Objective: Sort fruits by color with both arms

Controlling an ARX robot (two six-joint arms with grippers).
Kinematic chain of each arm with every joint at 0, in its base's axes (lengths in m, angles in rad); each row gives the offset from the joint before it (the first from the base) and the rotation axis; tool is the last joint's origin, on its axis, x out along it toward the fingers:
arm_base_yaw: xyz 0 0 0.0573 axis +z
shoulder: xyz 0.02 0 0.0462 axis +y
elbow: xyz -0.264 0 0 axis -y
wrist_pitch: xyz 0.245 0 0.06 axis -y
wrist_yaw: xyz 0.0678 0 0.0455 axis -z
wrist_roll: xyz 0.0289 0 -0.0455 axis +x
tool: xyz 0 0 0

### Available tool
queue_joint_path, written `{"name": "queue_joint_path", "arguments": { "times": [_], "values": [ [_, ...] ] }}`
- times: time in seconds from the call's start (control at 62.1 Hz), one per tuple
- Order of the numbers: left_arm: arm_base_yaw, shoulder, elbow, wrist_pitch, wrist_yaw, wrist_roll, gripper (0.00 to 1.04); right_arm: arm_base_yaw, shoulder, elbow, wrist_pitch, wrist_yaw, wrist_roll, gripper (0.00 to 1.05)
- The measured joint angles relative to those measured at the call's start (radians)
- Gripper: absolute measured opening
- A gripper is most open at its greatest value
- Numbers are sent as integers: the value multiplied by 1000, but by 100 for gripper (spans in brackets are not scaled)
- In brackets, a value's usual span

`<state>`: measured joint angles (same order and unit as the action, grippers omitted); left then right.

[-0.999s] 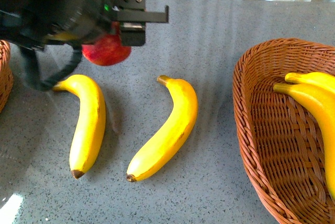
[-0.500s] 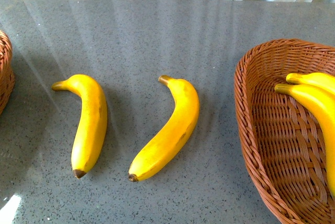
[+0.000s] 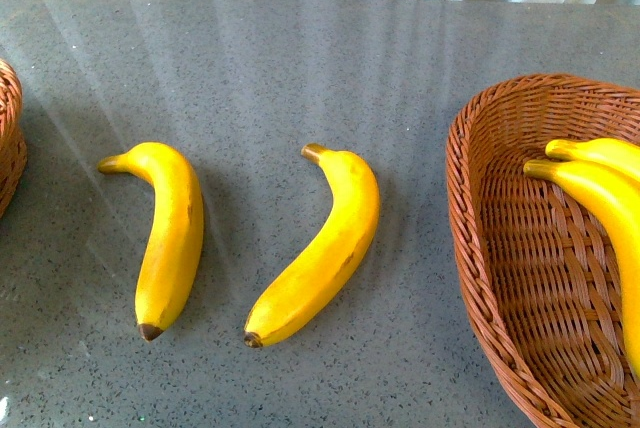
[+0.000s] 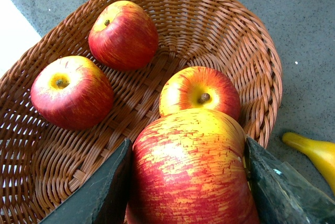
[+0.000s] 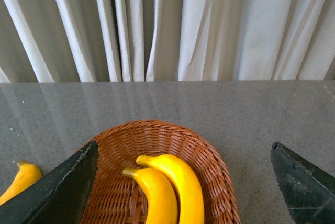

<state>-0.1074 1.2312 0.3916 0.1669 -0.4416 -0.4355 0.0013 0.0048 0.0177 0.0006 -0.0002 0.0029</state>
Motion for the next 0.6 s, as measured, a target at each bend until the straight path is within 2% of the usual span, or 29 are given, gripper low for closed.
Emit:
{"name": "queue_joint_path", "arguments": {
  "times": [0.145, 0.193, 0.387, 0.596],
  "values": [
    [38, 29, -7, 37, 22, 0, 55, 0, 0, 0, 0, 0, 0, 96],
    [45, 32, -11, 44, 24, 0, 68, 0, 0, 0, 0, 0, 0, 96],
    [51, 32, -21, 56, 27, -2, 97, 0, 0, 0, 0, 0, 0, 96],
    [19, -70, -32, 39, 13, -16, 96, 0, 0, 0, 0, 0, 0, 96]
  ]
}}
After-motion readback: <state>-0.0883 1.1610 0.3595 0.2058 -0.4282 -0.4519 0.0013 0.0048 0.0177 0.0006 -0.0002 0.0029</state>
